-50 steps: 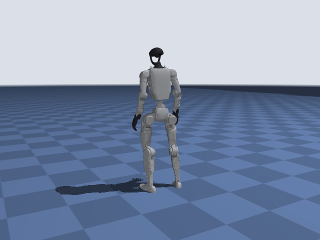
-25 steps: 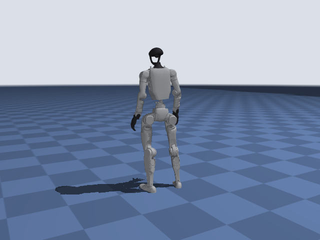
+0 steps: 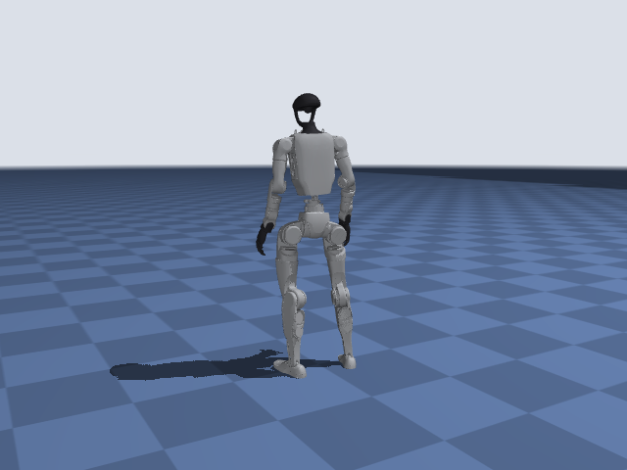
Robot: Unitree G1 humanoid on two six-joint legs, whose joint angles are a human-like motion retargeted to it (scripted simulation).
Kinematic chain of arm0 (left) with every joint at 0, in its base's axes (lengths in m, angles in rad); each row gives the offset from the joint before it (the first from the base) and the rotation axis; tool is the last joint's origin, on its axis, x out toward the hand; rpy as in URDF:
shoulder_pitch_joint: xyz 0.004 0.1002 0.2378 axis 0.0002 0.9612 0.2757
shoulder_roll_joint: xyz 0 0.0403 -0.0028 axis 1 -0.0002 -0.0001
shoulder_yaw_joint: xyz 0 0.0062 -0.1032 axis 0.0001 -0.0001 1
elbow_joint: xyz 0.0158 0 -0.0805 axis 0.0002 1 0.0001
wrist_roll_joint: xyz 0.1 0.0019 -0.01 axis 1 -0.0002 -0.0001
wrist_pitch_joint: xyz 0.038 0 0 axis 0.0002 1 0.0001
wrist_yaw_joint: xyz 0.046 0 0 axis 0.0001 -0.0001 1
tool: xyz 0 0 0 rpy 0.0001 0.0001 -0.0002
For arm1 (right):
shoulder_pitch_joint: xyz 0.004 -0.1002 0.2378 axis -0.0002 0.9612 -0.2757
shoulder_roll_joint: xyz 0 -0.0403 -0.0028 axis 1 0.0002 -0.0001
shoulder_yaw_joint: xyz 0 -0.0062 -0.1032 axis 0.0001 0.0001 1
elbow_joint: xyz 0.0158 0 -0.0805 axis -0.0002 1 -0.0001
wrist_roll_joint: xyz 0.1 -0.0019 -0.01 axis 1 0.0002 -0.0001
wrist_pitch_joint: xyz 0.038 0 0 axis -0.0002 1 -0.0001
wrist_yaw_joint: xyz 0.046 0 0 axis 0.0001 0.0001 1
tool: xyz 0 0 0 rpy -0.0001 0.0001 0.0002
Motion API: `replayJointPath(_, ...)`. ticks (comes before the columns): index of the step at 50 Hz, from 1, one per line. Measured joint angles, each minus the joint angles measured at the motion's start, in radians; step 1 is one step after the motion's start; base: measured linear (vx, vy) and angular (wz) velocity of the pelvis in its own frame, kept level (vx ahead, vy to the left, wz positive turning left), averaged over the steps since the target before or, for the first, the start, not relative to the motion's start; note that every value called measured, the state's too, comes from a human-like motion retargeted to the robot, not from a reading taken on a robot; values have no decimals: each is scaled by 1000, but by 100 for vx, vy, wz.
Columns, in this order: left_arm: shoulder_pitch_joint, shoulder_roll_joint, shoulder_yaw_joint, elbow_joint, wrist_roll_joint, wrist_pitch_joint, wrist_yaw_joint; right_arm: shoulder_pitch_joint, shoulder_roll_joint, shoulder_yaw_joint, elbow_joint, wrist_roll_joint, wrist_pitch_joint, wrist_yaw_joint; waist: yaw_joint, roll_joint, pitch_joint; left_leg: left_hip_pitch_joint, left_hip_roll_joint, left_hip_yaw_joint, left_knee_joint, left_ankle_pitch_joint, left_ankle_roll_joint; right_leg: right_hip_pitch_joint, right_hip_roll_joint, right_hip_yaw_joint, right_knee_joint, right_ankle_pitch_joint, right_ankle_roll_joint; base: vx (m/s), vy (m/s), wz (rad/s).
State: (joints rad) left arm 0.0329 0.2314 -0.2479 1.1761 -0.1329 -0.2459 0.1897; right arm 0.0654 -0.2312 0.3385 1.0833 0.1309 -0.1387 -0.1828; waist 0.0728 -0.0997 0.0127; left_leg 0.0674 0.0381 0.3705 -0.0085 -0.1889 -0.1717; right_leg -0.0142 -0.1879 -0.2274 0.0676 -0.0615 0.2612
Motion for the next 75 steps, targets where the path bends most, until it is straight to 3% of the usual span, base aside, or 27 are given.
replayJointPath(7, -52, 44, -2, 13, -17, -5, -30, 13, -2, -4, -4, 10, -1, 10, -12, 10, -11, -2, 0, -15, -1, 3, 0, 0, -3, -19, 14, -7, -3, 0, 0, 3)
replayJointPath(15, -291, 340, 93, -212, -73, -19, -8, 34, -25, 3, -39, 45, 26, 20, -15, 19, -36, -13, 1, -46, 2, 10, -4, 19, -4, -52, -3, -7, -14, 0, -1, 18)
replayJointPath(20, -505, 577, 173, -554, -193, -71, -9, 39, -56, 9, -64, 67, 57, 54, -16, 26, -50, -14, 6, -52, 6, 10, -8, 26, 0, -61, -9, -4, -18, 0, 0, 0)
replayJointPath(23, -632, 738, 154, -821, -237, -131, 40, 34, -82, 10, -81, 94, 59, 57, -16, 33, -51, -9, 11, -44, 9, 6, -6, 18, 1, -58, 12, -7, -15, 0, 0, 0)
replayJointPath(27, -769, 950, 77, -1296, -273, -288, 207, 23, -129, 23, -107, 142, 45, 2, -24, 50, -50, -5, 13, -33, 3, 9, -7, 23, 10, -43, -14, 9, -16, 0, 0, 0)
replayJointPath(30, -873, 1084, 22, -1652, -184, -384, 250, 24, -160, 25, -115, 139, 36, 10, -34, 68, -55, -1, 17, -20, 2, 6, -8, 20, 15, -30, -17, 17, -12, 2, 0, -22)
replayJointPath(35, -992, 1252, -27, -1808, -72, -345, 287, 34, -174, -7, -103, 144, 45, 15, -39, 92, -60, 3, 18, -5, 3, 2, -7, 16, 17, -16, -18, 22, -2, 1, 0, -8)
replayJointPath(38, -993, 1283, -62, -1765, -59, -321, 342, 41, -160, -16, -87, 163, 43, -2, -30, 93, -55, 6, 17, -3, 3, 1, -6, 18, 16, -14, -18, 22, 0, 0, 0, 0)
replayJointPath(45, -993, 1228, -93, -1768, -66, -349, 295, 71, -134, 8, -54, 143, 46, 25, -28, 89, -53, 4, 13, -18, 10, -3, -6, 29, 11, -28, -19, 17, -2, 0, 0, 0)
replayJointPath(75, -920, 1210, 3, -1799, -55, -339, 314, 83, -150, 26, -73, 112, 54, 36, -9, 58, -55, 0, 14, -23, 8, 3, -6, 25, 11, -31, -16, 21, -11, 0, 0, 0)
